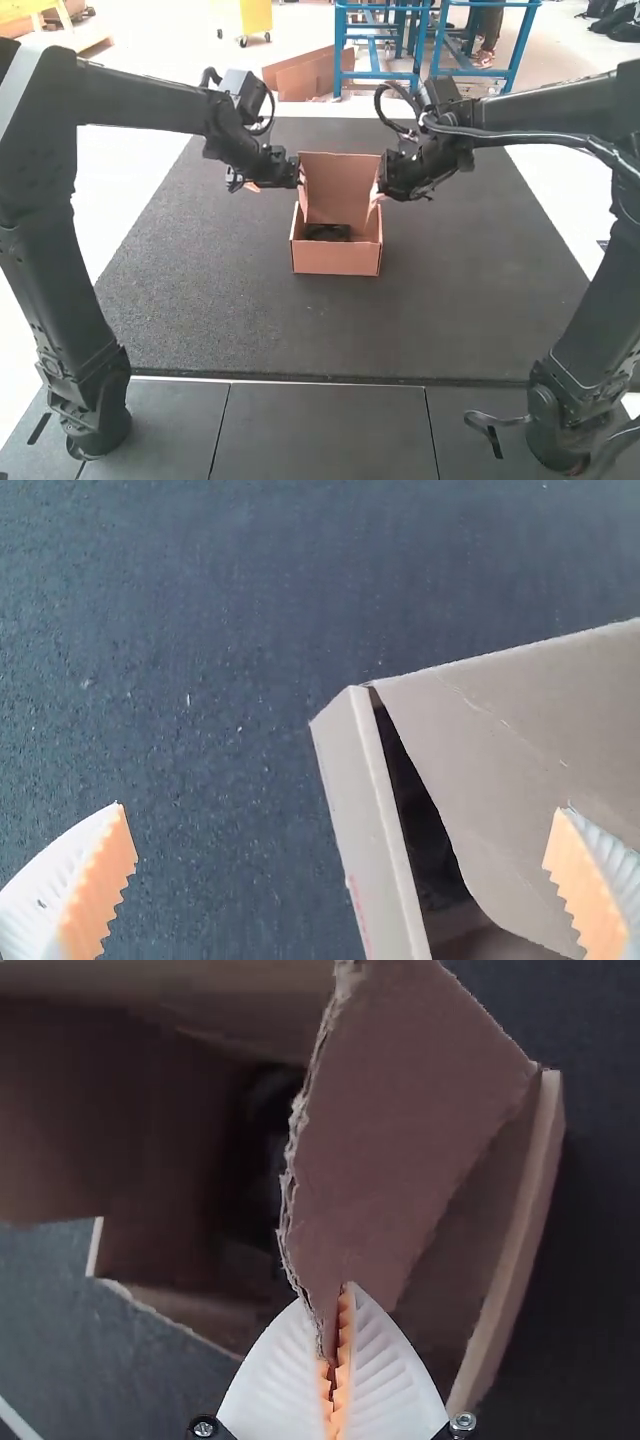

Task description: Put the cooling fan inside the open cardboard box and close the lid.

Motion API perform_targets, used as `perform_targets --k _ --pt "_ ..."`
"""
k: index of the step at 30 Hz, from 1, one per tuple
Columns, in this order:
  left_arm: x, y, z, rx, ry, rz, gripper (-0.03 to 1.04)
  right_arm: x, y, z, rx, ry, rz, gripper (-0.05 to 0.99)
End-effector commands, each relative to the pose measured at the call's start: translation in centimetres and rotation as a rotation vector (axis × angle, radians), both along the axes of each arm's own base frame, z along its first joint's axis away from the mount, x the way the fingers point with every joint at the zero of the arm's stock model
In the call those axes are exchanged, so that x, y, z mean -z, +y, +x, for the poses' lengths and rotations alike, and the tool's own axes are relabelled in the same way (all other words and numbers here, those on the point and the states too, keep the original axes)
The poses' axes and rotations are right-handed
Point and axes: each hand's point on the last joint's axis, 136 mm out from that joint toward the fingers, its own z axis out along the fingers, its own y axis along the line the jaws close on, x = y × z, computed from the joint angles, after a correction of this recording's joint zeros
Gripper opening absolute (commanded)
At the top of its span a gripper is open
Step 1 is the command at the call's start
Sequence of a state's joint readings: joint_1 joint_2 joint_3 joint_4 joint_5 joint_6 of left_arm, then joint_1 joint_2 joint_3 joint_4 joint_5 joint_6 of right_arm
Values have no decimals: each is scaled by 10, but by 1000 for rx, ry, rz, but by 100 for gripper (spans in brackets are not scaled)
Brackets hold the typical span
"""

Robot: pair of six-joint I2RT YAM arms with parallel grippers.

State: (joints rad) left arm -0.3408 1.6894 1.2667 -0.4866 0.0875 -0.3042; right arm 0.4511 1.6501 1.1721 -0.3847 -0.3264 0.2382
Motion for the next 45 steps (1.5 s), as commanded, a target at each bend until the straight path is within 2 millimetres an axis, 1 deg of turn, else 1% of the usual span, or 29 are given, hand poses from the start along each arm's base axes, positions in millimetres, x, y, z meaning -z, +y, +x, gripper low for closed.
perform_targets --k 1,7,10,15,18,19,20,21,22,23,24,29,31,34,36,38,42,45 --pt "-18 -7 -10 28 -33 -30 97 1 9 -18 -60 6 -7 -1" --pt "-7 -2 -24 33 -6 -17 97 11 3 -29 -78 32 -39 -1" --pt "-2 1 -31 35 5 -11 97 20 -4 -35 -94 44 -84 -1" --pt "7 6 -48 48 48 12 97 30 -19 -36 -101 22 -178 -1" --pt "8 12 -57 55 73 31 97 35 -24 -35 -101 5 -219 0" --pt "9 13 -59 57 79 36 97 33 -24 -33 -97 0 -221 8" --pt "6 15 -59 60 72 39 97 31 -25 -31 -91 -5 -216 26" --pt "3 17 -58 57 64 43 97 25 -23 -28 -87 -20 -210 49" --pt "0 21 -56 46 47 49 97 17 -22 -25 -81 -37 -200 69" --pt "-6 25 -52 34 25 53 97 10 -22 -21 -70 -51 -189 85" --pt "-10 28 -47 21 0 51 97 2 -21 -18 -63 -68 -177 92" --pt "-48 46 -17 -61 -153 46 97 -46 -18 -9 -35 -162 -107 92" --pt "-64 45 -8 -67 -202 32 97 -62 -21 -9 -25 -198 -89 92" --pt "-76 38 4 -58 -233 24 97 -83 -29 -12 -10 -255 -75 92" --pt "-81 30 10 -45 -239 21 97 -97 -34 -16 -3 -287 -63 92" --pt "-85 16 15 -16 -246 17 97 -105 -41 -22 -7 -310 -74 92" --pt "-90 -16 21 43 -253 8 97 -109 -53 -37 -16 -319 -114 92" --pt "-88 -40 22 88 -247 5 97 -111 -60 -46 -14 -318 -121 92"
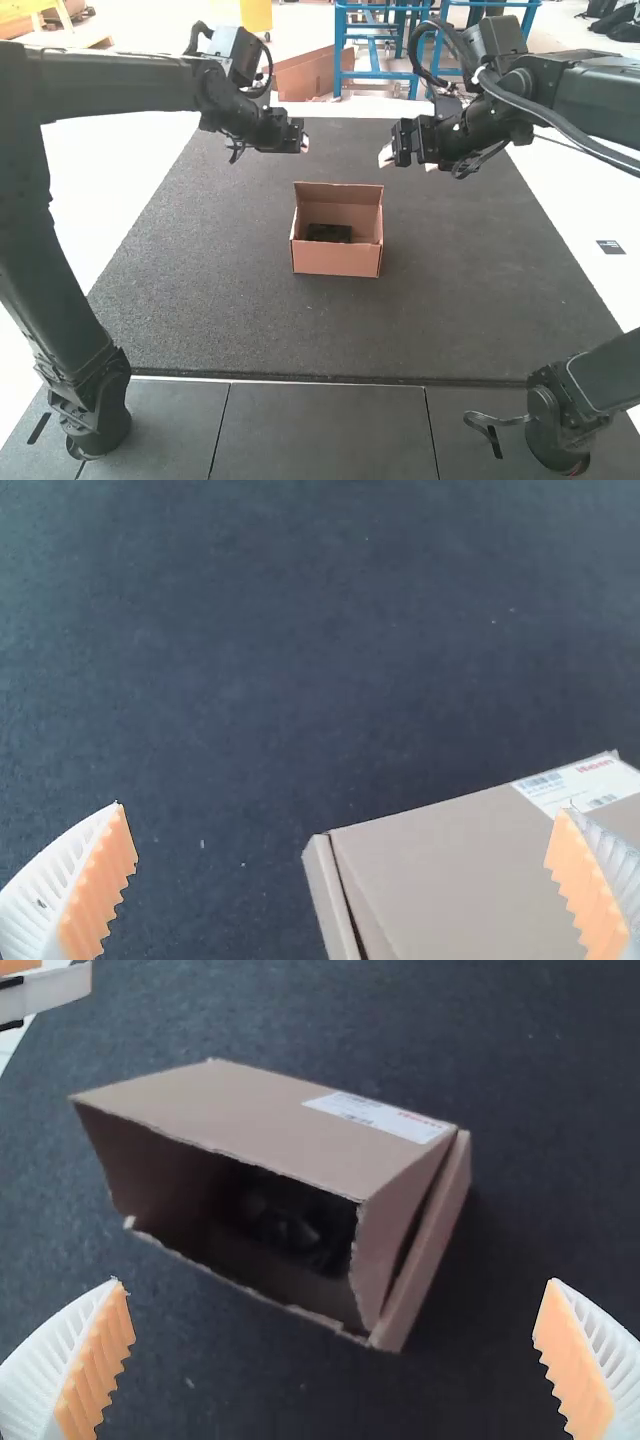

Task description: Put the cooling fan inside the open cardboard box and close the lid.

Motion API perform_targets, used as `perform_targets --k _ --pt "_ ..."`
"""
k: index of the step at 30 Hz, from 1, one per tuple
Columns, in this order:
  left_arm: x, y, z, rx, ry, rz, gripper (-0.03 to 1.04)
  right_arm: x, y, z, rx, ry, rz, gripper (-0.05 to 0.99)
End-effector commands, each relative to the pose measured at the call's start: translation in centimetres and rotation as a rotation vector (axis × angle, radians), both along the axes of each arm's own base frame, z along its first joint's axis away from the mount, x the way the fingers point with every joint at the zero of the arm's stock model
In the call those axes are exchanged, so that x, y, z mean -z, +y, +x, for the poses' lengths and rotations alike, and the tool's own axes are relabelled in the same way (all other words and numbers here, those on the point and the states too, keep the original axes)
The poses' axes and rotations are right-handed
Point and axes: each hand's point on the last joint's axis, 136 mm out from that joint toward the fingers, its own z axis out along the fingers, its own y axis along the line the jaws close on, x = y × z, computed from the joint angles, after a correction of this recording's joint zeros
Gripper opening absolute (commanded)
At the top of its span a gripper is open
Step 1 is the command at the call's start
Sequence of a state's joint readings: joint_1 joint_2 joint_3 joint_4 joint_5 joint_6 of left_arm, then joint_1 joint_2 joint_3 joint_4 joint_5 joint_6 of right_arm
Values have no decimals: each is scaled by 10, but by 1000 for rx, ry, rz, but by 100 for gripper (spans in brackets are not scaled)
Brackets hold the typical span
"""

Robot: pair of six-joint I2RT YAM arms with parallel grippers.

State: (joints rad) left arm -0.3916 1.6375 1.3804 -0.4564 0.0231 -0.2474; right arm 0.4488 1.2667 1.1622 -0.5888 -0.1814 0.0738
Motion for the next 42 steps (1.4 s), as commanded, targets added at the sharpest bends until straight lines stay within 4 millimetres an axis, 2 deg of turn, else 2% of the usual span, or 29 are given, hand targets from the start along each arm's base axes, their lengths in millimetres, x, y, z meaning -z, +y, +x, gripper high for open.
perform_targets --k 1,7,14,19,29,35,42 --pt "-12 -26 3 54 -30 -1 97 -9 -13 -5 13 -37 -18 92" --pt "1 -58 -2 120 3 20 97 -15 -19 -16 15 -41 -15 92" --pt "30 -67 -15 175 71 82 97 -23 -24 -22 22 -44 -9 92" --pt "50 -76 -28 223 112 124 97 -22 -31 -25 35 -13 -17 92" --pt "88 -98 -55 299 180 172 97 -27 -29 -37 11 22 0 92" --pt "113 -101 -63 307 219 201 97 -27 -26 -46 -10 55 8 92" --pt "126 -96 -62 285 225 203 97 -21 -28 -59 -24 93 3 92"
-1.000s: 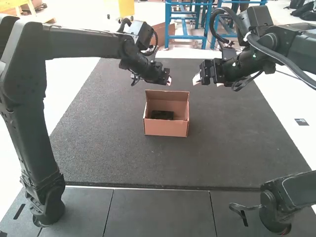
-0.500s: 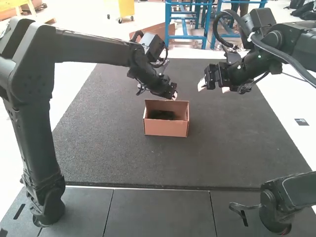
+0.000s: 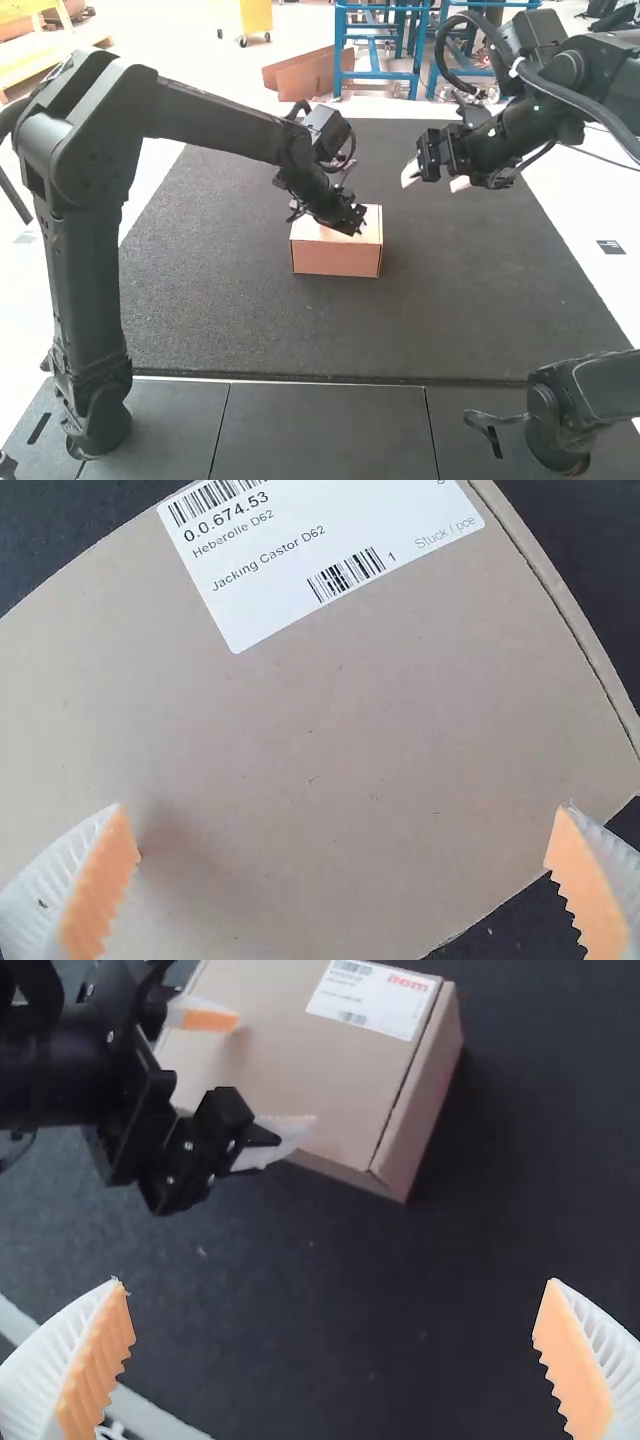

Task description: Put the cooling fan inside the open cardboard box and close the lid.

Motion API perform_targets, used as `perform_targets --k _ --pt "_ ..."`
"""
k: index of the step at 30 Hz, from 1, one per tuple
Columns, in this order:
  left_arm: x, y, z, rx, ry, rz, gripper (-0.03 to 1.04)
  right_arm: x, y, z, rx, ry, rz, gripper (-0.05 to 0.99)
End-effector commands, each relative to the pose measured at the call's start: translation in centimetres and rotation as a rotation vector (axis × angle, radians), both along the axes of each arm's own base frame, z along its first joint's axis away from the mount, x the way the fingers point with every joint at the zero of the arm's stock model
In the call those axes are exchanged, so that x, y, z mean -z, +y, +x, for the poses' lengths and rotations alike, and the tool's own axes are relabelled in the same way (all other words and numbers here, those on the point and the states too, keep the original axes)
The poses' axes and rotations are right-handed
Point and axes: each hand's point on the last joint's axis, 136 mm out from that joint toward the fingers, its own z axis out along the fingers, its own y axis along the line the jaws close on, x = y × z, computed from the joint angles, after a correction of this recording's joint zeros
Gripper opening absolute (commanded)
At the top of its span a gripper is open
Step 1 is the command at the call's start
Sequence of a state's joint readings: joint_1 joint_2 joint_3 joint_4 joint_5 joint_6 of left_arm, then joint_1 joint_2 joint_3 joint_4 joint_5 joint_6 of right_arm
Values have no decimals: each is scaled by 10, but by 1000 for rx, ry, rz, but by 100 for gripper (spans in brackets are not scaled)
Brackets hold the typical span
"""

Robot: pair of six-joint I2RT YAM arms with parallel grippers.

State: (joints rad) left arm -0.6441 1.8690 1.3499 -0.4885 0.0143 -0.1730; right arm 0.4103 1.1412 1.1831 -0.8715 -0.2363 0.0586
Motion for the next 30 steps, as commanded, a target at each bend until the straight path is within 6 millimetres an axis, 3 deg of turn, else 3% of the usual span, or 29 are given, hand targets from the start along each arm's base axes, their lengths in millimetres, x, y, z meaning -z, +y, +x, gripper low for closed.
perform_targets --k 1,9,13,17,20,24,30 --pt "5 6 1 -21 -3 12 97 -17 1 -3 -14 -37 30 92" --pt "21 21 1 -47 13 27 97 -17 1 -5 -14 -34 28 92" --pt "10 24 4 -55 1 20 97 -19 1 -4 -13 -37 31 92" --pt "-41 28 17 -87 -70 -38 97 -23 -2 2 15 -56 36 92" --pt "-84 37 27 -124 -130 -87 97 -38 -2 8 26 -114 62 92" --pt "-132 63 39 -183 -210 -136 97 -61 -6 21 61 -208 85 92" --pt "-180 107 46 -269 -308 -182 97 -69 -16 37 106 -268 93 92"
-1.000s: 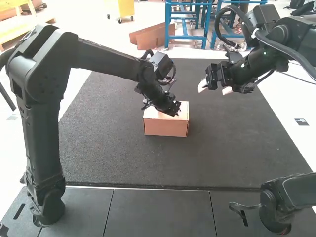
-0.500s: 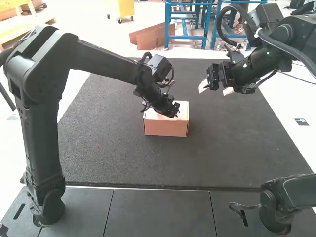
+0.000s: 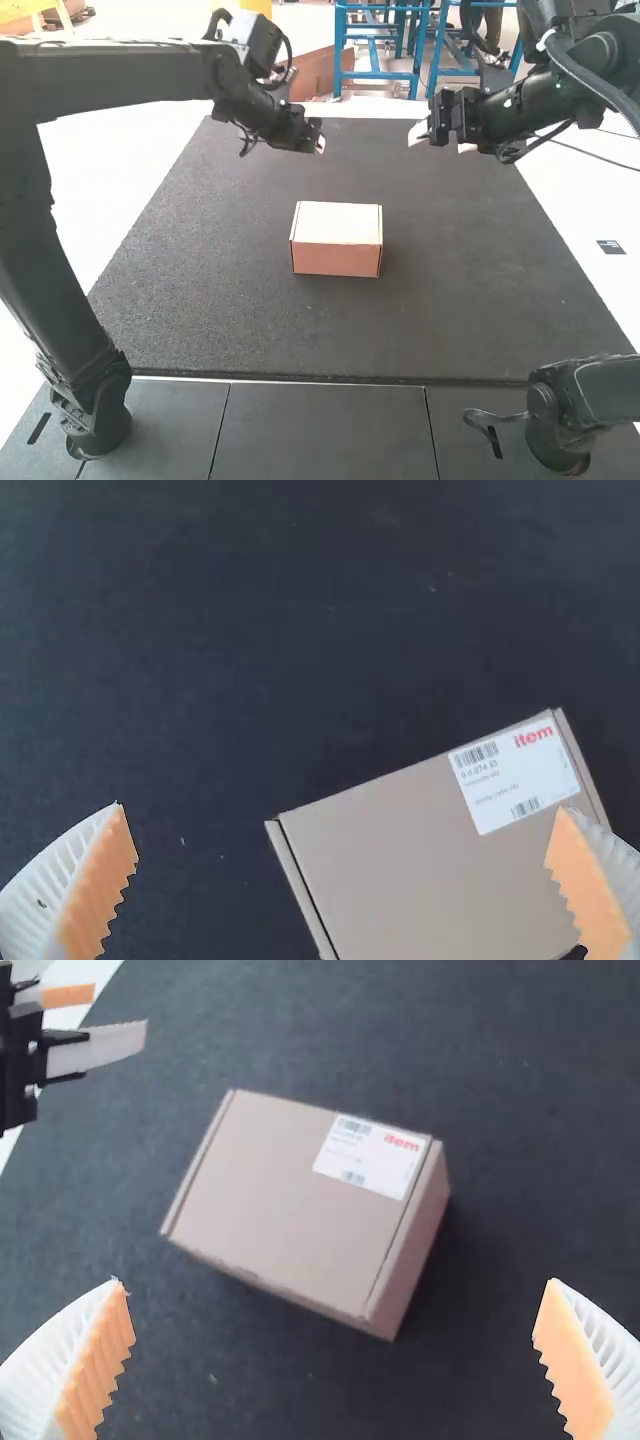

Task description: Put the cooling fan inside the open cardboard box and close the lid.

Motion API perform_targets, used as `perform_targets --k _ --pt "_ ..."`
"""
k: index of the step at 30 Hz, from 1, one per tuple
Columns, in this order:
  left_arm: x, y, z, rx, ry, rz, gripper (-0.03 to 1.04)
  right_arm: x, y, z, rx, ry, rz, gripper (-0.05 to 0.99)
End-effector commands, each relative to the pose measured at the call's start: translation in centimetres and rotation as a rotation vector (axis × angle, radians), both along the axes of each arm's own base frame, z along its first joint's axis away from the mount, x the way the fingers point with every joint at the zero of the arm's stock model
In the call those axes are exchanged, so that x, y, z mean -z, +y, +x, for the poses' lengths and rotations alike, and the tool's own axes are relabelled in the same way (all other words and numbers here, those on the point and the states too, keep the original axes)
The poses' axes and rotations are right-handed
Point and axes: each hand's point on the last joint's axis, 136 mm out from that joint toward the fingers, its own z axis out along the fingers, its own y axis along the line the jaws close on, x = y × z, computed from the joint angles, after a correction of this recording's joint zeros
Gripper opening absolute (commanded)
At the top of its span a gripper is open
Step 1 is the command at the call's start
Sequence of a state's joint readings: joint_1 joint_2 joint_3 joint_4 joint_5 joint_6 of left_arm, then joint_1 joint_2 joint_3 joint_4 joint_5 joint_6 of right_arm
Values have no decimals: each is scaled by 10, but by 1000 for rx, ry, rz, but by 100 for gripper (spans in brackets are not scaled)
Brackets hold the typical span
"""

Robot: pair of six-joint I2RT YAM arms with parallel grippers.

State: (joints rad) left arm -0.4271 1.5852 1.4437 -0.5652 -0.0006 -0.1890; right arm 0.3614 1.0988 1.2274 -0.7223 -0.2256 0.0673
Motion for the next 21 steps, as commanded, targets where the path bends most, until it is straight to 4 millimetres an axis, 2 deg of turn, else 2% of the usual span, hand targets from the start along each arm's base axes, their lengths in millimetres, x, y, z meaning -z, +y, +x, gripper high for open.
perform_targets --k 1,6,10,12,16,21 --pt "-32 19 -1 -40 -60 -37 97 -17 -13 11 56 -68 14 92" --pt "-52 44 -14 -59 -114 -97 97 -22 -26 33 102 -169 42 92" --pt "-67 59 -21 -68 -222 -148 97 -38 -38 41 115 -309 101 91" --pt "-70 70 -25 -83 -269 -160 97 -37 -44 41 122 -334 125 91" --pt "-58 91 -37 -123 -286 -162 97 -32 -61 42 189 -344 191 91" --pt "-52 100 -55 -130 -346 -182 97 -36 -82 37 268 -387 230 91"
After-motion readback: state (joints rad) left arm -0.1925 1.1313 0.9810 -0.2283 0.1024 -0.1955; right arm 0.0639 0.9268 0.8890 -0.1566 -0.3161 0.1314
